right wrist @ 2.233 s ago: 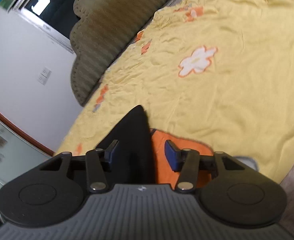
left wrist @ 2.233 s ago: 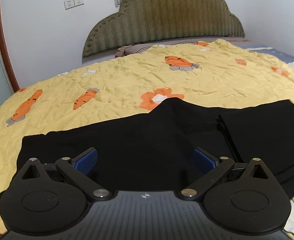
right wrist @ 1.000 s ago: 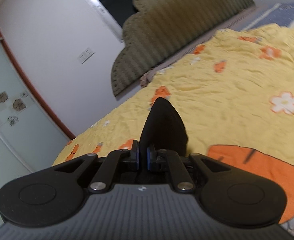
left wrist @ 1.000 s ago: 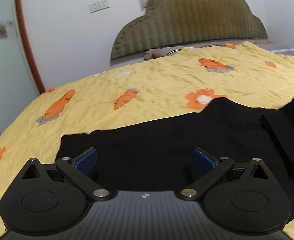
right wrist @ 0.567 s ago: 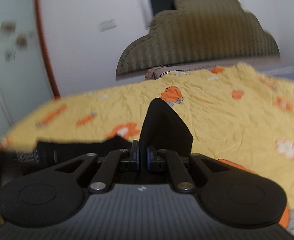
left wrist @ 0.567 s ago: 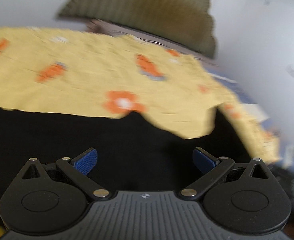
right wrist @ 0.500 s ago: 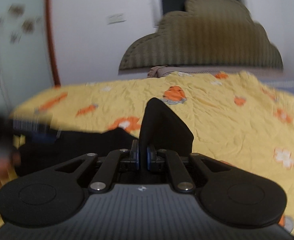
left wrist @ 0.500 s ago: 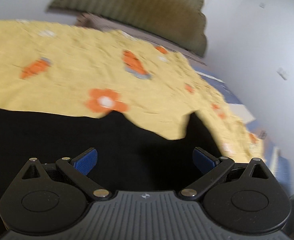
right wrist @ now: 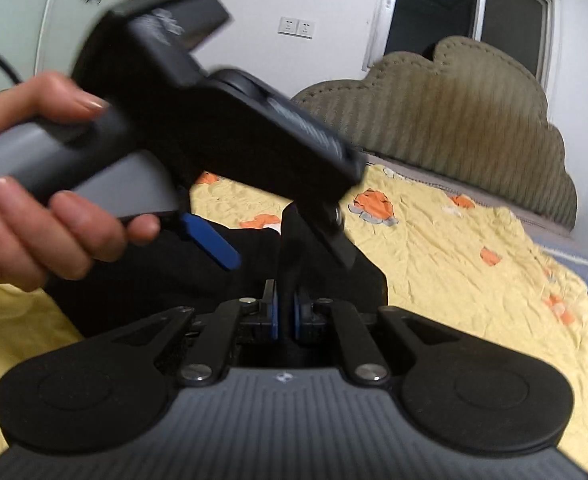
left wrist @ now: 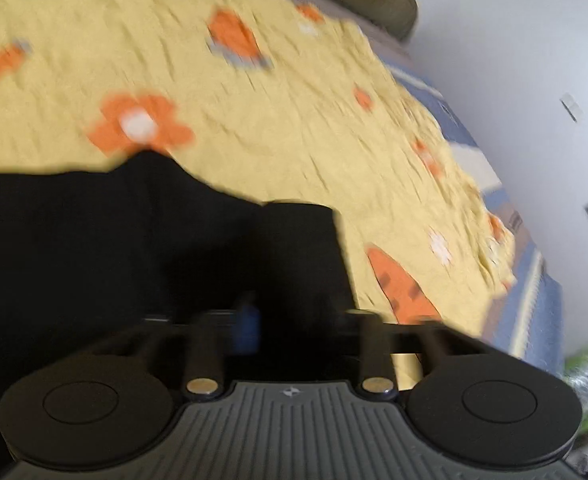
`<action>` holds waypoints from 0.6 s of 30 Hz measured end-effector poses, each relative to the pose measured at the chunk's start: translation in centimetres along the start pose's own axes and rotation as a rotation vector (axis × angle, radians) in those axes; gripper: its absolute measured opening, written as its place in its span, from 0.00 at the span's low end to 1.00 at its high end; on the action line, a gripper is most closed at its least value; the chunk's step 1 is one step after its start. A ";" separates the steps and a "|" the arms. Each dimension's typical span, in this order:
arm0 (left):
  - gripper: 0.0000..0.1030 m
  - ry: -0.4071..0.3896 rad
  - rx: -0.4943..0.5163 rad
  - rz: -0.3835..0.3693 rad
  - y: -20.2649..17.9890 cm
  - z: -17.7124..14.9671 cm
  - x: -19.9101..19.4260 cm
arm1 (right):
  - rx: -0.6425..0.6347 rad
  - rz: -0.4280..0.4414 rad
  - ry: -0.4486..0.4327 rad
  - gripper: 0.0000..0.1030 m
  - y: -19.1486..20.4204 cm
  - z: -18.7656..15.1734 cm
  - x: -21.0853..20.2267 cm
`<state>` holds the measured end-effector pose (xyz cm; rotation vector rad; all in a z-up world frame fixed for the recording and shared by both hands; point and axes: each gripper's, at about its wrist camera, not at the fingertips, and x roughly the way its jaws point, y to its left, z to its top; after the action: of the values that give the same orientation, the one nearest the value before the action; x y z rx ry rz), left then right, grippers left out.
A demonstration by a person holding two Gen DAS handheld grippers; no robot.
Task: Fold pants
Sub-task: 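Grasp the folded trousers corner with the left gripper while the right gripper holds it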
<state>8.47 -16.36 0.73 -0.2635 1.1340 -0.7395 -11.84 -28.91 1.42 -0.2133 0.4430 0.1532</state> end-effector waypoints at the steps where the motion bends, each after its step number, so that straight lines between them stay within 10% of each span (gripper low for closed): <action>1: 0.13 -0.004 -0.014 -0.003 0.3 -0.2 -0.1 | -0.009 -0.002 0.000 0.09 0.3 -0.1 -0.1; 18: 0.08 -0.166 -0.002 0.009 3.9 -0.1 -7.3 | 0.046 0.121 -0.063 0.09 3.9 1.8 -1.2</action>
<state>8.35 -8.66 3.85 -0.3150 0.9782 -0.6956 -12.94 -24.84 2.92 -0.1362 0.3962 0.2670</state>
